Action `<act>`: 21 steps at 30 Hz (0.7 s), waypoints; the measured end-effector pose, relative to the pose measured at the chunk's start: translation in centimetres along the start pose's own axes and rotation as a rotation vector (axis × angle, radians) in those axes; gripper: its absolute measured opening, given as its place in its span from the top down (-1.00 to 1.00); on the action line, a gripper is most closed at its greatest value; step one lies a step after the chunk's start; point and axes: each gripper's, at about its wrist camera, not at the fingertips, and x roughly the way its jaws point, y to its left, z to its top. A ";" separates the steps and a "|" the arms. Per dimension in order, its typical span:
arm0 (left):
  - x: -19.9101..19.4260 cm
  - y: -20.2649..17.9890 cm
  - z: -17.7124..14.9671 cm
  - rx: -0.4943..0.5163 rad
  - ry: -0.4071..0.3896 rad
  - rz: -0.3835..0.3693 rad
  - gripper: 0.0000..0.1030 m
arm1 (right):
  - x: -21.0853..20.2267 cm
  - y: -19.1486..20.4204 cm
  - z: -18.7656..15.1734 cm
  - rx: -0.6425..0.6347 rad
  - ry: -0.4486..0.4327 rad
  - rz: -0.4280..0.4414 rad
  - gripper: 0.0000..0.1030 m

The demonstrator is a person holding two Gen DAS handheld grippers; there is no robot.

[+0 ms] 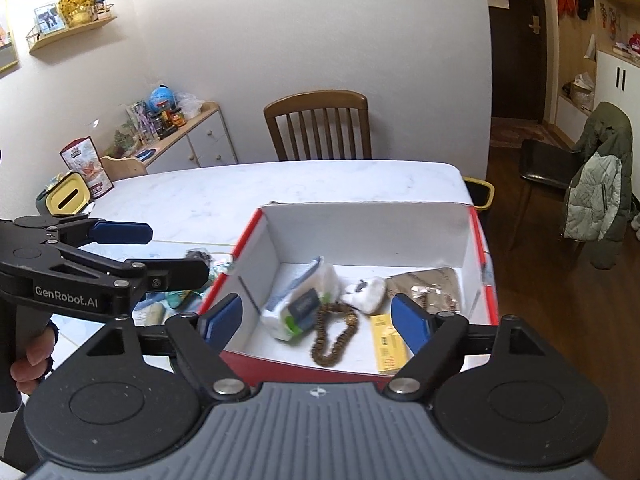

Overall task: Organize objects
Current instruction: 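Withdraw both tools from the shoebox back over the item pile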

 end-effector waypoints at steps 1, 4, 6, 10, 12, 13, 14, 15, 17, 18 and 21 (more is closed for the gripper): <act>-0.3 0.4 -0.2 0.001 -0.004 0.004 -0.98 | 0.1 0.6 0.0 -0.008 -0.005 -0.001 -0.61; -1.0 1.9 -0.9 0.001 -0.010 0.020 -0.99 | 0.4 2.4 0.0 -0.033 -0.019 0.002 -0.61; -1.3 3.2 -1.2 -0.006 -0.004 0.022 -0.99 | 0.5 4.0 -0.1 -0.069 -0.032 -0.006 -0.61; -1.8 5.7 -2.0 -0.007 0.003 0.042 -0.99 | 1.0 7.2 -0.3 -0.128 -0.042 0.005 -0.61; -2.1 7.0 -2.4 -0.008 0.003 0.057 -0.99 | 1.5 8.6 -0.3 -0.128 -0.036 0.017 -0.61; -2.3 7.7 -2.6 -0.009 0.004 0.061 -0.99 | 1.8 9.3 -0.3 -0.124 -0.031 0.020 -0.61; -2.4 8.4 -2.8 -0.009 0.006 0.066 -0.99 | 2.1 10.0 -0.3 -0.118 -0.028 0.022 -0.61; -2.5 9.1 -3.1 -0.009 0.008 0.071 -0.99 | 2.4 10.6 -0.3 -0.113 -0.027 0.024 -0.61; -2.5 10.5 -3.7 -0.002 0.017 0.079 -0.99 | 3.2 12.0 -0.3 -0.106 -0.018 0.019 -0.62; -2.5 11.2 -4.0 -0.001 0.023 0.086 -0.99 | 3.7 12.6 -0.3 -0.105 -0.010 0.014 -0.66; -2.3 13.8 -4.8 -0.025 0.041 0.097 -0.99 | 5.1 14.3 -0.5 -0.100 0.015 0.005 -0.68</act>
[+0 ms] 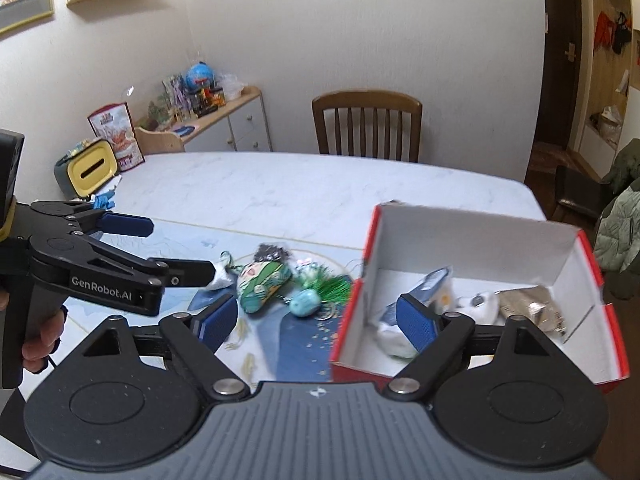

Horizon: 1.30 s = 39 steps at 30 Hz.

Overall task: Organize objects
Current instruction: 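Withdraw both tools from the shoebox back over the item pile, then grasp the white bead bag with the left tool while the right tool grasps the green plush doll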

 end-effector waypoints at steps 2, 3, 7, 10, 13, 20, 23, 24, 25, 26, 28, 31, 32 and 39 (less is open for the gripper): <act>0.4 1.8 -0.4 -0.030 0.013 -0.006 -0.99 | 1.0 1.0 0.0 0.004 0.018 -0.001 -0.68; 0.6 2.7 -0.5 -0.048 0.022 -0.010 -0.99 | 1.6 1.5 0.1 0.006 0.025 -0.002 -0.68; 1.8 5.9 -1.1 -0.107 0.046 -0.022 -0.99 | 3.6 3.4 0.4 0.012 0.041 -0.017 -0.68; 3.0 7.6 -1.7 -0.112 0.062 -0.016 -0.99 | 5.1 4.6 0.8 0.008 0.048 -0.038 -0.68; 4.5 9.2 -2.3 -0.120 0.087 -0.014 -0.99 | 6.7 5.6 1.5 0.000 0.062 -0.047 -0.68; 7.8 12.2 -3.7 -0.170 0.134 -0.018 -0.98 | 11.2 7.0 2.5 -0.006 0.123 -0.069 -0.68; 8.6 12.9 -4.0 -0.156 0.124 -0.004 -0.98 | 13.1 7.7 2.3 -0.046 0.151 -0.073 -0.68; 8.9 13.1 -4.1 -0.156 0.122 0.000 -0.98 | 13.7 8.1 2.2 -0.071 0.158 -0.078 -0.68; 9.1 13.4 -4.1 -0.157 0.121 0.000 -0.98 | 14.4 8.5 2.0 -0.098 0.166 -0.081 -0.68; 9.3 13.6 -4.1 -0.156 0.120 -0.001 -0.98 | 15.0 8.8 1.9 -0.119 0.176 -0.085 -0.68; 9.7 13.8 -4.2 -0.145 0.113 -0.009 -0.96 | 16.1 9.0 1.7 -0.136 0.190 -0.080 -0.68; 10.3 13.9 -4.3 -0.123 0.105 -0.033 -0.94 | 17.5 8.8 1.7 -0.150 0.210 -0.063 -0.68; 10.5 14.0 -4.4 -0.117 0.107 -0.041 -0.91 | 17.9 8.8 1.7 -0.151 0.217 -0.055 -0.68; 12.0 14.5 -4.5 -0.128 0.124 -0.097 -0.69 | 20.9 9.0 1.4 -0.198 0.259 -0.036 -0.68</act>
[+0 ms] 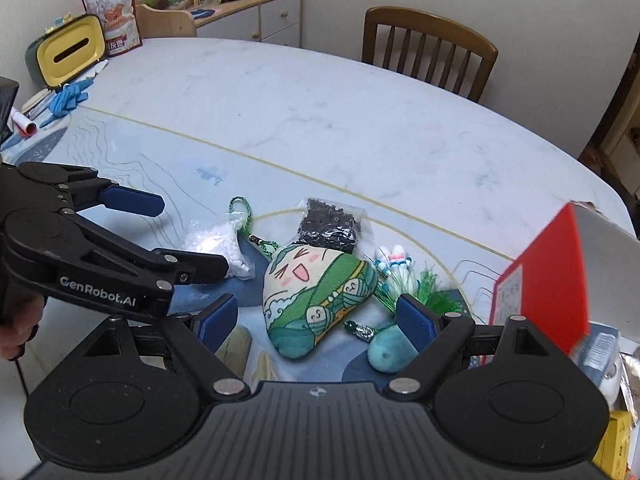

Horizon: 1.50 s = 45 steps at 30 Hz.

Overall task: Organize objects
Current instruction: 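Grasp the white bead bag with the left tool while the right tool grasps the green plush doll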

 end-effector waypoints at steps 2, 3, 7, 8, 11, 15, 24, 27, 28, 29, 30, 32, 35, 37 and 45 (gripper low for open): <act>0.5 0.3 0.1 -0.013 0.014 -0.005 -0.62 | 0.6 -0.1 0.2 -0.001 0.005 0.000 -0.68; 0.7 0.5 0.1 -0.023 0.020 -0.010 -0.60 | 1.0 -0.2 0.3 -0.003 0.008 0.005 -0.68; 1.2 0.9 0.2 -0.035 0.029 -0.038 -0.50 | 2.0 -0.2 0.3 -0.011 0.020 0.016 -0.67; 1.3 0.9 0.2 -0.033 0.032 -0.043 -0.49 | 2.1 -0.3 0.3 -0.006 0.022 0.021 -0.67; 1.5 0.9 0.3 -0.025 0.027 -0.055 -0.43 | 2.6 -0.3 0.3 -0.006 0.029 0.030 -0.62; 1.6 0.8 0.4 -0.025 0.027 -0.081 -0.10 | 3.0 -0.3 0.3 -0.003 0.033 0.025 -0.39; 1.5 0.4 0.4 -0.033 0.039 -0.095 0.29 | 2.5 0.0 0.2 0.015 0.015 0.020 -0.10; 1.3 0.3 0.5 -0.038 0.044 -0.084 0.31 | 2.1 0.1 0.2 0.025 0.004 0.012 0.01; 1.1 0.4 0.5 -0.043 0.044 -0.085 0.32 | 1.9 0.1 0.2 0.031 -0.002 0.010 0.03; 0.9 0.4 0.5 -0.047 0.044 -0.084 0.32 | 1.7 0.0 0.2 0.038 -0.008 0.008 0.03; 0.7 0.4 0.5 -0.050 0.043 -0.083 0.32 | 1.4 0.0 0.2 0.044 -0.014 0.006 0.04; 0.2 0.4 0.5 -0.054 0.041 -0.085 0.32 | 0.9 0.0 0.1 0.055 -0.023 0.004 0.09; -0.7 0.1 0.6 -0.056 0.036 -0.089 0.32 | -0.2 -0.2 0.1 0.080 -0.042 0.003 0.12; -1.4 -0.2 0.7 -0.052 0.028 -0.095 0.32 | -1.1 -0.2 0.1 0.096 -0.058 0.007 0.12; -4.7 -1.8 1.7 -0.013 -0.004 -0.087 0.32 | -5.5 -0.4 0.6 0.134 -0.121 0.017 0.12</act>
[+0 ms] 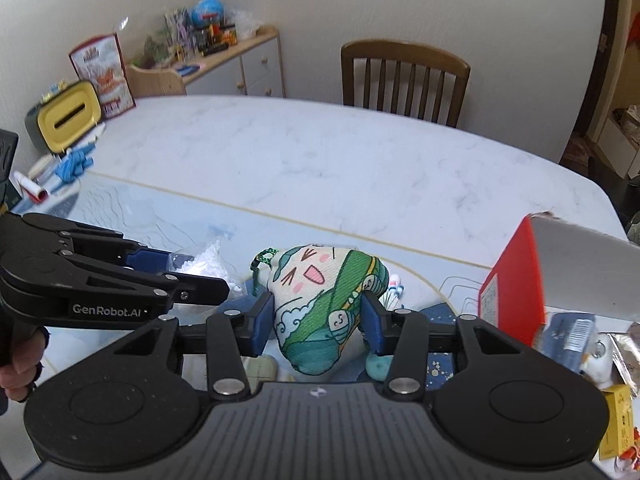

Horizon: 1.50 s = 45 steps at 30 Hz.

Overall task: Organize objects
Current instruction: 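Grasp the white bead bag with the left tool while the right tool grasps the green plush doll, then carry the bead bag and plush doll into the shoebox and open both tools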

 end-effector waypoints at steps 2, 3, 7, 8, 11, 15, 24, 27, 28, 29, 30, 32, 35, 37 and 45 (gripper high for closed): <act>-0.9 -0.6 0.3 0.010 -0.011 -0.006 0.32 | -1.1 -0.1 0.2 0.014 -0.015 0.000 0.12; -1.3 -0.8 0.5 0.012 -0.015 -0.014 0.32 | -1.7 -0.1 0.3 0.021 -0.023 0.001 0.12; -2.7 -2.2 1.3 0.037 -0.029 -0.032 0.32 | -4.4 -0.4 0.8 0.048 -0.054 0.000 0.12; -3.1 -2.5 1.5 0.046 -0.035 -0.035 0.32 | -5.1 -0.6 1.0 0.056 -0.060 0.001 0.12; -3.9 -3.8 2.2 0.083 -0.047 -0.023 0.32 | -7.2 -1.3 1.5 0.069 -0.081 -0.004 0.12; -4.3 -5.7 3.0 0.108 -0.043 -0.056 0.32 | -9.8 -2.6 1.7 0.088 -0.102 -0.032 0.12; -4.5 -11.4 4.9 0.213 -0.058 -0.122 0.32 | -14.0 -7.5 1.1 0.135 -0.129 -0.111 0.12; -4.3 -13.6 5.2 0.253 -0.060 -0.133 0.32 | -15.2 -9.8 0.8 0.156 -0.143 -0.148 0.12; -4.1 -14.3 5.2 0.263 -0.057 -0.138 0.32 | -15.6 -10.6 0.7 0.163 -0.146 -0.156 0.12; -3.9 -15.0 5.3 0.272 -0.054 -0.143 0.32 | -15.9 -11.5 0.7 0.169 -0.149 -0.165 0.12; -3.7 -15.7 5.3 0.280 -0.051 -0.148 0.32 | -16.2 -12.3 0.5 0.173 -0.152 -0.177 0.12; -3.3 -17.1 5.3 0.296 -0.045 -0.158 0.32 | -16.6 -14.0 0.3 0.183 -0.152 -0.191 0.12; -2.4 -19.3 5.3 0.312 -0.033 -0.168 0.32 | -16.8 -16.4 -0.2 0.190 -0.142 -0.216 0.12; -1.6 -20.7 5.4 0.313 -0.018 -0.181 0.32 | -16.8 -17.8 -0.7 0.195 -0.133 -0.227 0.12; 2.5 -25.7 5.1 0.327 0.036 -0.190 0.32 | -16.1 -23.5 -3.3 0.206 -0.092 -0.250 0.12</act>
